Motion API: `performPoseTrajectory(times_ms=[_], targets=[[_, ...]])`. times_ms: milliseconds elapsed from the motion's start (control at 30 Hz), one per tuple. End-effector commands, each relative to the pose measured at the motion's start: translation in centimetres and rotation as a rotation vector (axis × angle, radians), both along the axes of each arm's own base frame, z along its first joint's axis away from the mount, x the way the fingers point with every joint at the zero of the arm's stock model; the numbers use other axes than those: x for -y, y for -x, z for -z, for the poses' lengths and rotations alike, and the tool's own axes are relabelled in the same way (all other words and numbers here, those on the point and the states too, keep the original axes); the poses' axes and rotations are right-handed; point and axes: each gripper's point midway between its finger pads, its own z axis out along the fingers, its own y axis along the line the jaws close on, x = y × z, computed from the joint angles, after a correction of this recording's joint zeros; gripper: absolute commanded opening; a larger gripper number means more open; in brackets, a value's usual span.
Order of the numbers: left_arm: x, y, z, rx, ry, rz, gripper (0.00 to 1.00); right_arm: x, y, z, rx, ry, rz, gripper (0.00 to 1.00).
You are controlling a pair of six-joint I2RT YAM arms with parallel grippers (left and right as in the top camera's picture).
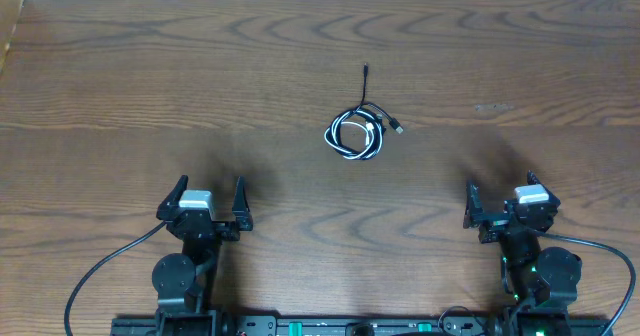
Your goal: Untangle cables
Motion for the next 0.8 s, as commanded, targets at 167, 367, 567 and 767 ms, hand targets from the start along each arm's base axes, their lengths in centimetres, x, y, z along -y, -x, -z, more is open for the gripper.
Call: performPoseTrajectory(times_ms=[167, 367, 567, 767], targets=[[0.2, 0.1, 1.5, -0.049, -0.012, 0.013, 0.98, 0.1, 0.0, 0.1, -0.005, -0.017, 0.004, 0.99], [0.2, 0.1, 1.5, -0.049, -0.012, 0.013, 0.98, 0.1, 0.0, 0.1, -0.005, -0.017, 0.004, 0.99], [0.2, 0.0, 0.2, 0.006, -0.012, 0.013, 0.98, 0.1, 0.0, 0.1, -0.005, -0.017, 0.004, 0.99], [1.8, 0.1, -0.8, 0.043, 0.018, 0.106, 0.98, 0.1, 0.0, 0.1, -0.005, -0.017, 0.004, 0.99]])
